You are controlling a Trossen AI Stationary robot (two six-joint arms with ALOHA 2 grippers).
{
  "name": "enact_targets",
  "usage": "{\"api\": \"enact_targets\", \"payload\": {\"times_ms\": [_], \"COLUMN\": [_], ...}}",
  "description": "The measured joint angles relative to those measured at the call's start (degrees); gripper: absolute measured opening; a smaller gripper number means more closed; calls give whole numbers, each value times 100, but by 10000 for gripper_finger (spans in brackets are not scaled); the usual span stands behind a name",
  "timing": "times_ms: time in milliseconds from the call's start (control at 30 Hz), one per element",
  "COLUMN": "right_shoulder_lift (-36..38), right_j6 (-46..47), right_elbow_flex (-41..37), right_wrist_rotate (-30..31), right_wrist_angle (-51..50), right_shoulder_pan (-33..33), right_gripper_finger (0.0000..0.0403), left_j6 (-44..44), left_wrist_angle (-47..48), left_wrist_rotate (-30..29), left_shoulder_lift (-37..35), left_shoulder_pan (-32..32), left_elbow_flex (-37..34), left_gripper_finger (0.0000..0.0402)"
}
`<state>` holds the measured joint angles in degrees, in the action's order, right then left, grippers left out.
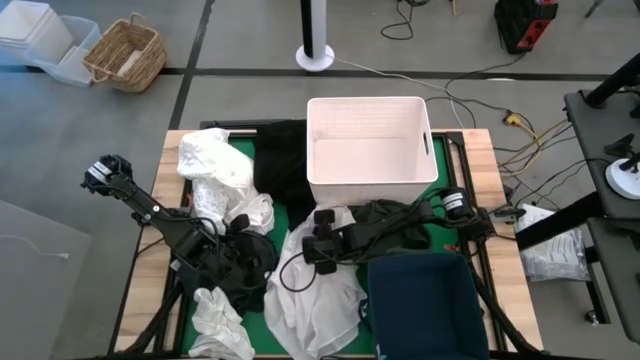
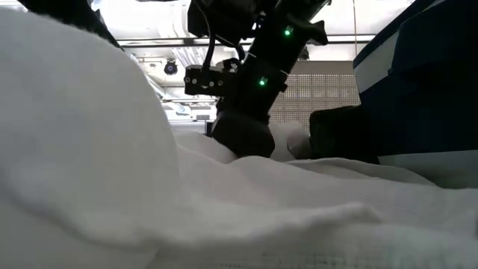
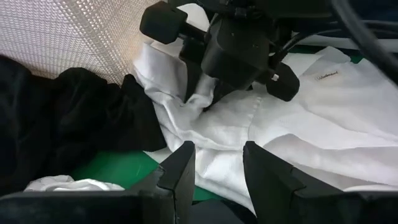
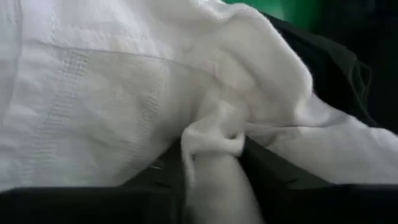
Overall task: Sort clothes
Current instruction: Put the white long sleeve shirt into the white laundry bin
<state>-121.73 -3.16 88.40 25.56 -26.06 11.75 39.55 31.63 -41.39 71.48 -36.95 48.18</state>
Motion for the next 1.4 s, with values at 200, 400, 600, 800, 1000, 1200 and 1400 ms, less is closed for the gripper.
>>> {"api": "enact_targets", "payload": {"times_ms": [200,400,600,800,1000,1200,1400], "right_shoulder_lift": [152,494,1060,1744,2389,2878,3308], "right_j6": [-140,-143,-200,-238,-197,-192,-129], "right_elbow_flex": [-9,-17,-17,-34,-39,-39,-39], "right_wrist_rotate": [0,-2,-13,-47,-63,-291,-381], "right_wrist_angle": [72,55,-99,-273,-409,-424,-409], "right_shoulder_pan": [74,171,241,302,306,299,302], "right_gripper_finger": [20,16,15,14,13,13,13], "left_j6": [0,0,0,-2,-18,-142,-179], "left_wrist_angle": [45,76,72,93,101,101,126], "left_wrist_rotate": [-1,-4,-112,-214,-225,-310,-313], "left_shoulder_lift": [0,0,0,-9,-20,-20,-22], "left_shoulder_pan": [0,0,0,2,2,2,2], "left_elbow_flex": [0,0,0,44,212,291,291], "left_gripper_finger": [116,116,116,116,116,116,116]}}
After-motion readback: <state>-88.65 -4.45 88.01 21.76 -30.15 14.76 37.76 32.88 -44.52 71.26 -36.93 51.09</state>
